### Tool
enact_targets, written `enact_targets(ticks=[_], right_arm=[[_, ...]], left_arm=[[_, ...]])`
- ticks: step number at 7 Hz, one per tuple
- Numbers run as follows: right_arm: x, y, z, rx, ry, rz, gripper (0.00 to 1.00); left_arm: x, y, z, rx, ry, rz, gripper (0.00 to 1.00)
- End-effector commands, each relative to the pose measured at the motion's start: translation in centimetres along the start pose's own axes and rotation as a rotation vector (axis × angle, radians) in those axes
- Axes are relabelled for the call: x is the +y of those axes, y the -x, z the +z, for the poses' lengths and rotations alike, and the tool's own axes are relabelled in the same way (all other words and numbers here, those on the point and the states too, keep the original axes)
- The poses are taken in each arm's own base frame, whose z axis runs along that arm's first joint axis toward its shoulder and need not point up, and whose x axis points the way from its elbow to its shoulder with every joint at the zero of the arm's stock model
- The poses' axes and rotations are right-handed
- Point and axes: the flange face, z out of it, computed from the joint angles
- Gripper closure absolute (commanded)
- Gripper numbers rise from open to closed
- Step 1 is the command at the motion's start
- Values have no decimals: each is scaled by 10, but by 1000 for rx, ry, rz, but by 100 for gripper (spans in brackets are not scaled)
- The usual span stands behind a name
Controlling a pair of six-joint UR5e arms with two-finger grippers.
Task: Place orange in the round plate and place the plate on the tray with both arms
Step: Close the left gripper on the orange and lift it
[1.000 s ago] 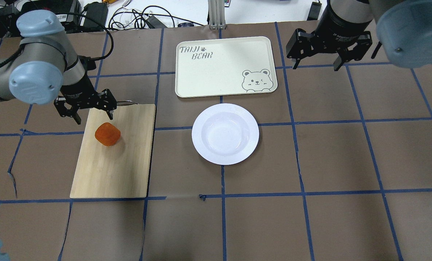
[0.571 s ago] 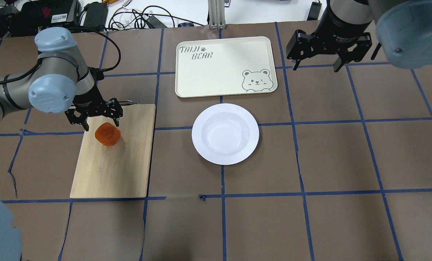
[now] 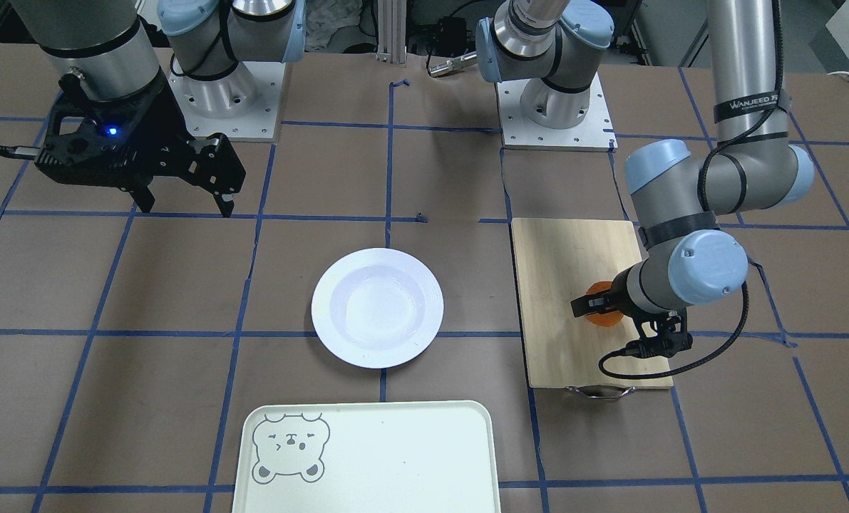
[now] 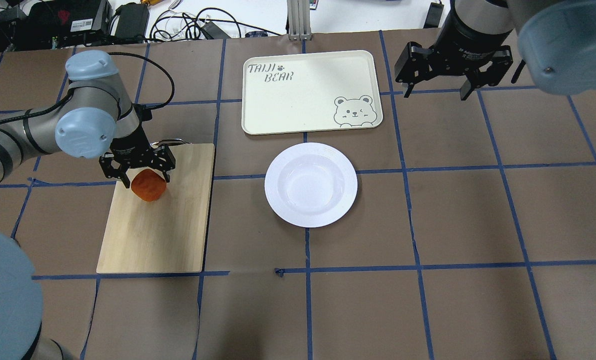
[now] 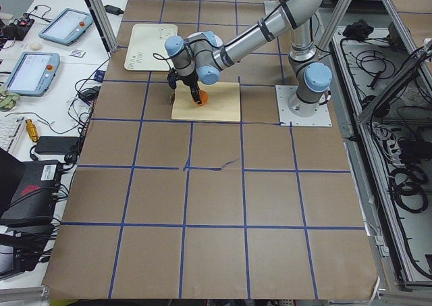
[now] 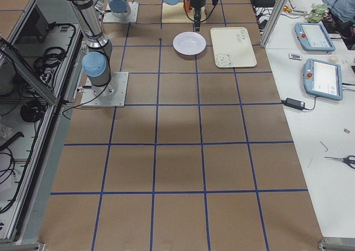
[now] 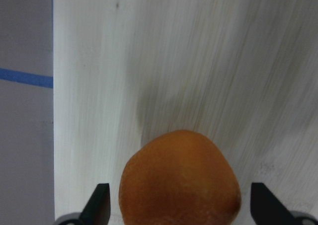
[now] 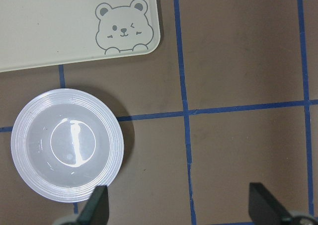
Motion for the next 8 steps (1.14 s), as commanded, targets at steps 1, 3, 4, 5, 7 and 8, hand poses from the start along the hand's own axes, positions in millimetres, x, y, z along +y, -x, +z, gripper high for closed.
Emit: enact_targets(ticks=[1, 3, 4, 5, 7, 8], right_arm=[[0, 0, 0, 0, 1, 0, 0], [0, 0, 0, 0, 1, -3, 0], [0, 0, 0, 0, 1, -1, 0], [0, -1, 0, 2, 1, -1, 0], [0, 0, 0, 0, 1, -3, 0], [0, -1, 0, 2, -1, -3, 0]], left_arm=[[-4, 0, 8, -2, -1, -1, 2], [-8, 1, -1, -3, -19, 0, 96], [-8, 0, -3, -2, -24, -16, 100], [-6, 1, -12, 0, -37, -30, 100], [-12, -5, -29, 10, -70, -94, 100], [-16, -22, -68, 44, -121, -182, 100]])
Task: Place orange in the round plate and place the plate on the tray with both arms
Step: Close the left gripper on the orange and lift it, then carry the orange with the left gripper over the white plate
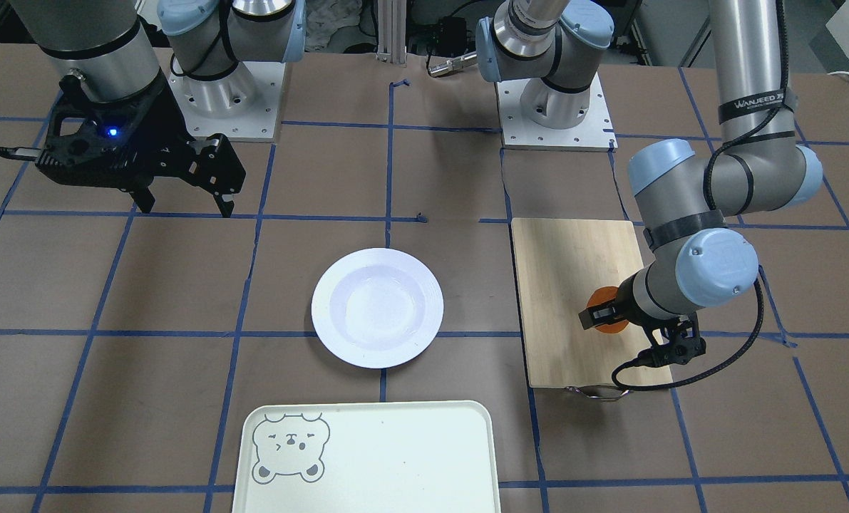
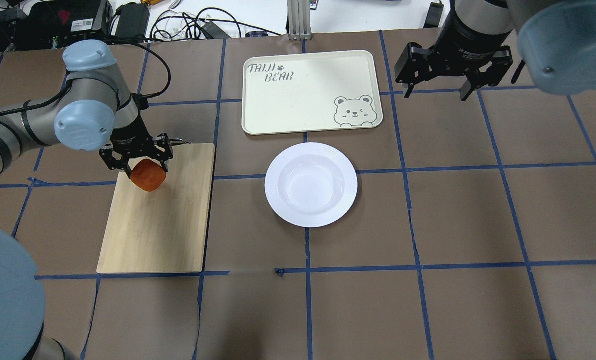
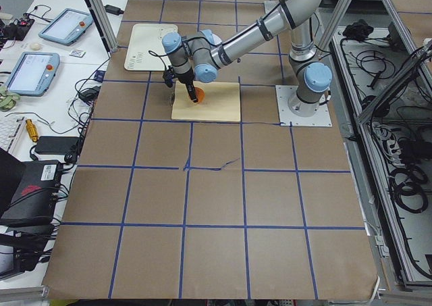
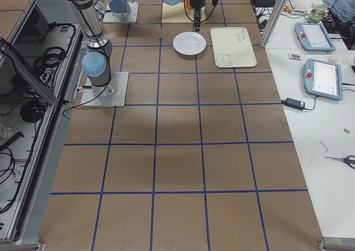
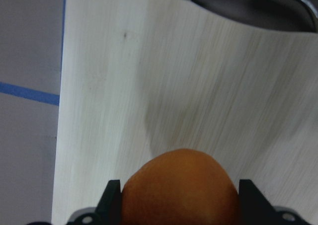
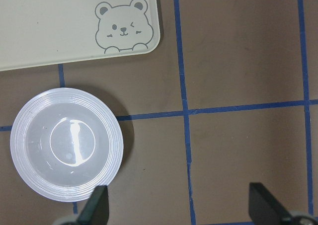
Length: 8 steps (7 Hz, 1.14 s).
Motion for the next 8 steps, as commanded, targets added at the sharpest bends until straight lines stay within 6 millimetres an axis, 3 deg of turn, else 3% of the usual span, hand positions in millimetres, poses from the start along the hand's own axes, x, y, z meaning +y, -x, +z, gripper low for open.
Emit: enact_targets(ticks=[1, 2, 5, 6, 8], right_arm=[[-1, -1, 0, 0, -1, 1, 0], [0, -1, 0, 0, 3, 1, 0], [-2, -6, 1, 3, 6, 8, 0], [-1, -5, 1, 4, 7, 6, 0], [-1, -5, 2, 3, 10, 8, 0]], left_arm=[[5, -64, -79, 61, -72, -100, 100], [18, -116, -100, 105, -89, -131, 100], [84, -248, -76, 247, 12, -210, 100], [102, -278, -62, 267, 52, -179, 100], [121, -308, -25, 278, 66, -174, 100]])
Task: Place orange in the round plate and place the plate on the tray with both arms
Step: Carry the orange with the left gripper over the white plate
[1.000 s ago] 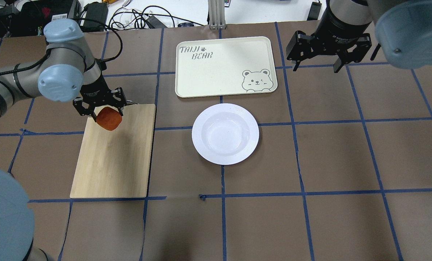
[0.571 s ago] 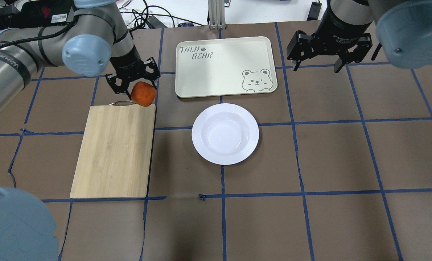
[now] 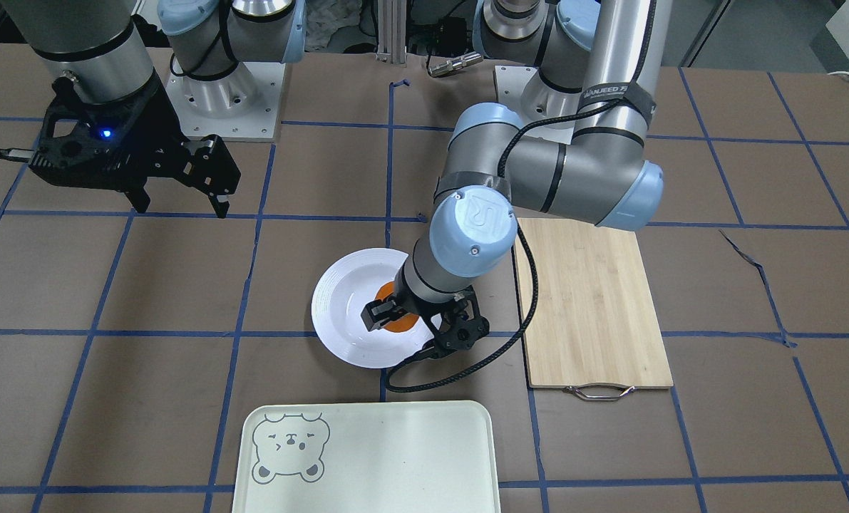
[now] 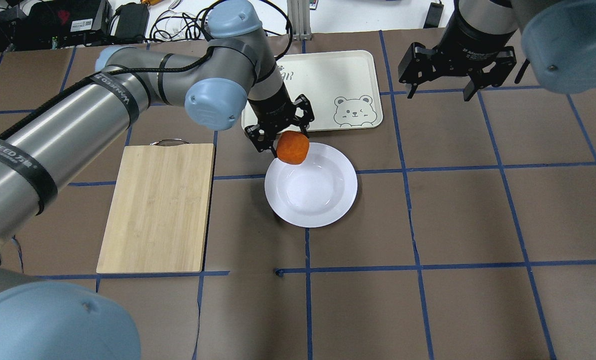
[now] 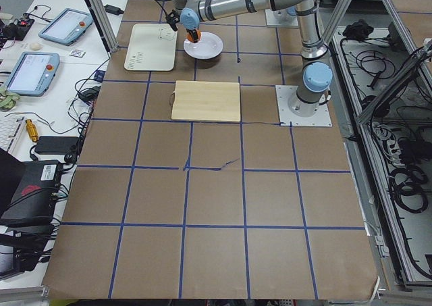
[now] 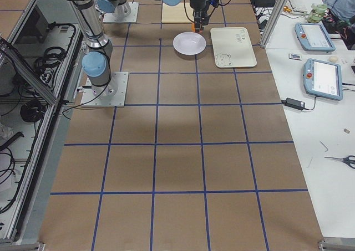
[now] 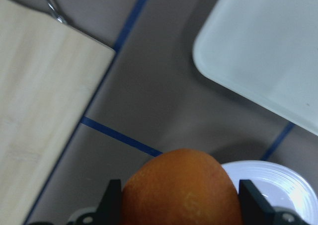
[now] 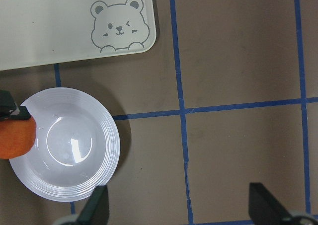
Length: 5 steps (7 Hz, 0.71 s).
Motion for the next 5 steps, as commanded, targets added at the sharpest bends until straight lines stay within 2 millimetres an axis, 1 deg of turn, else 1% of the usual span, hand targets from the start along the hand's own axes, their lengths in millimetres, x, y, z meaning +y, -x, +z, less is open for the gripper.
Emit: enact_targets(ticks=[1, 2, 3, 4, 5], right_arm=[[-1, -1, 2, 1, 5, 2, 0], [-1, -2, 2, 1, 4, 2, 0], [-1, 0, 1, 1, 4, -1, 0], [-1, -2, 2, 1, 4, 1, 0], [-1, -2, 2, 1, 4, 1, 0]], left_arm=[[24, -3, 46, -4, 14, 7, 68], [28, 1, 52, 14, -10, -6, 24], [32, 0, 29, 42, -51, 11, 0], [29, 2, 8, 46, -89, 19, 0], [24, 7, -17, 33, -121, 66, 0]])
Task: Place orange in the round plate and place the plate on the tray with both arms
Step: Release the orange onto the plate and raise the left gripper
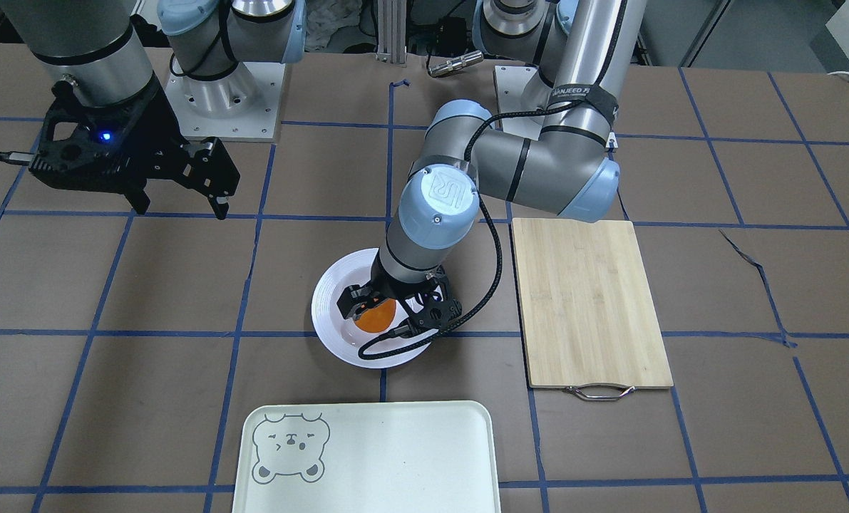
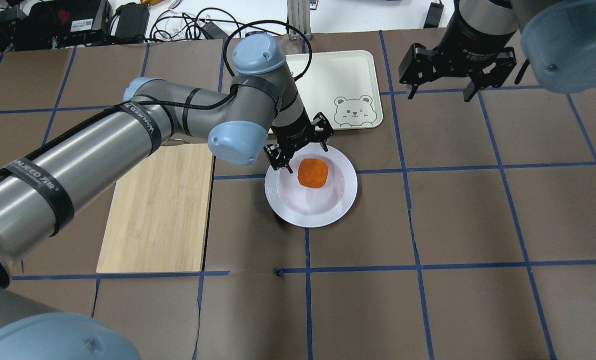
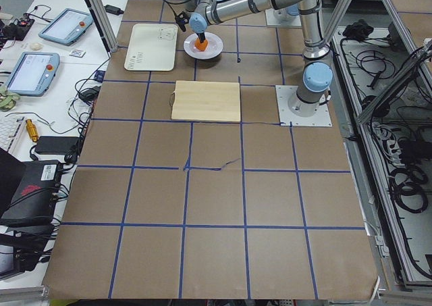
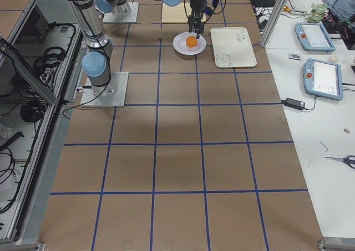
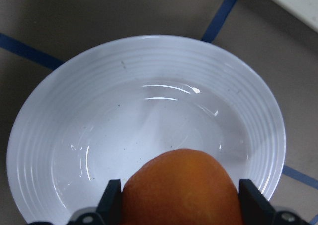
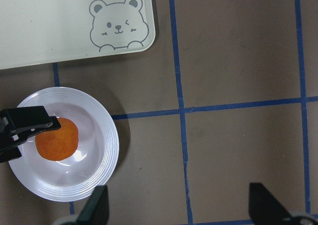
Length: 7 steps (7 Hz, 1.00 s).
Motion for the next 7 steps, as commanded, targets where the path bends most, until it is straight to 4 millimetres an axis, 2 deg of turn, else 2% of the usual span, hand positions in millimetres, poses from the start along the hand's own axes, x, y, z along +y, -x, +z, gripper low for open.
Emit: enact_targets(ticks=[1, 2, 3, 4, 5, 6, 7], right_arm=[[-1, -1, 0, 0, 2, 2, 0], [-3, -2, 0, 0, -8, 5, 0], [-4, -4, 1, -4, -7, 14, 0], [-16, -3, 14, -81, 11, 28, 0], [-32, -11, 32, -105, 16, 48, 0], [-43, -11, 57, -116, 42, 52, 0], [-54, -6, 90, -178, 49, 55, 0]], left_arm=[[-8, 9, -49, -13, -37, 42, 0], [-17, 19, -71, -28, -84, 81, 0], [-34, 46, -94, -137, -124, 125, 0], [-56, 66, -128, -134, -157, 108, 0], [-86, 102, -159, -186, -206, 156, 0], [-111, 139, -175, -223, -179, 212, 0], [-127, 170, -183, -268, -178, 217, 0]])
